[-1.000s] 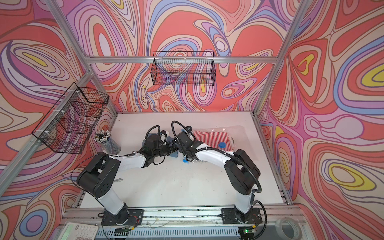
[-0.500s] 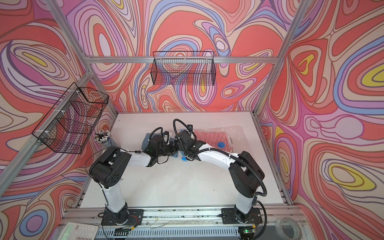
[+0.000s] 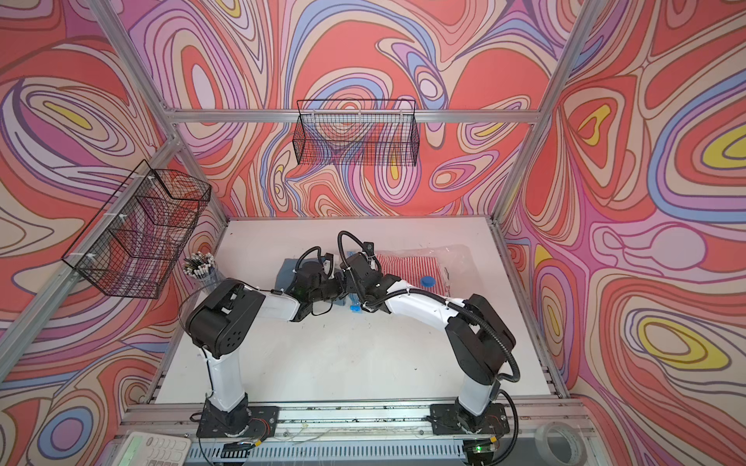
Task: Take the tank top out of the vacuum bag
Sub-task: Take out the tank top from the vacuum bag.
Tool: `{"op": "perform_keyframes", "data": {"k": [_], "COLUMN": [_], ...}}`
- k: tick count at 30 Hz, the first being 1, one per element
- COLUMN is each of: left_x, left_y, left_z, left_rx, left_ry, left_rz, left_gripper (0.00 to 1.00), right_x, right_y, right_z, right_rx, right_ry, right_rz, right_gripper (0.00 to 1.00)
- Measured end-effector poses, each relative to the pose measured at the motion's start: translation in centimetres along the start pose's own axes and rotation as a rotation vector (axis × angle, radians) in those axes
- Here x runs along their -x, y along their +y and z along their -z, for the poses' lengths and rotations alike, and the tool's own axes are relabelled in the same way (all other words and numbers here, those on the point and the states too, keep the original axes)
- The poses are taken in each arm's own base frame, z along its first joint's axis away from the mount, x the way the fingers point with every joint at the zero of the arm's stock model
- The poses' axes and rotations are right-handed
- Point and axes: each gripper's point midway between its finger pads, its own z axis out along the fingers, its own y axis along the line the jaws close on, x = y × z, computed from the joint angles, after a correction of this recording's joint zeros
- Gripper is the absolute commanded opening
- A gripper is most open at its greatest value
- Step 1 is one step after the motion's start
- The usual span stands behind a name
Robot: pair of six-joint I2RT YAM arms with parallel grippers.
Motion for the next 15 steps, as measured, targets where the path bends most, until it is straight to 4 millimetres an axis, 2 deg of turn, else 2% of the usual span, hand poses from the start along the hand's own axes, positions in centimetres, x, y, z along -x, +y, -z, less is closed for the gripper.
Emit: {"op": "perform_keyframes", "data": {"k": [5, 15], "left_x": [0.2, 0.3], "left_y": [0.4, 0.8], "left_z": [-1.4, -2.4], "left_rx": [-0.017, -0.038], "left_ry": [0.012, 0.020], "left_rz": [0.017, 0.053], "left_gripper": [0.64, 0.60], "right_x": [-0.1, -0.4], "right_y": [0.1, 0.3], "right_z": [-0.1, -0.2], "right_rx": [0.011, 0.027], "right_ry": [-0.001, 0.006], "right_rz": [-0.014, -0.035], "right_gripper": [0.00, 0.00]}}
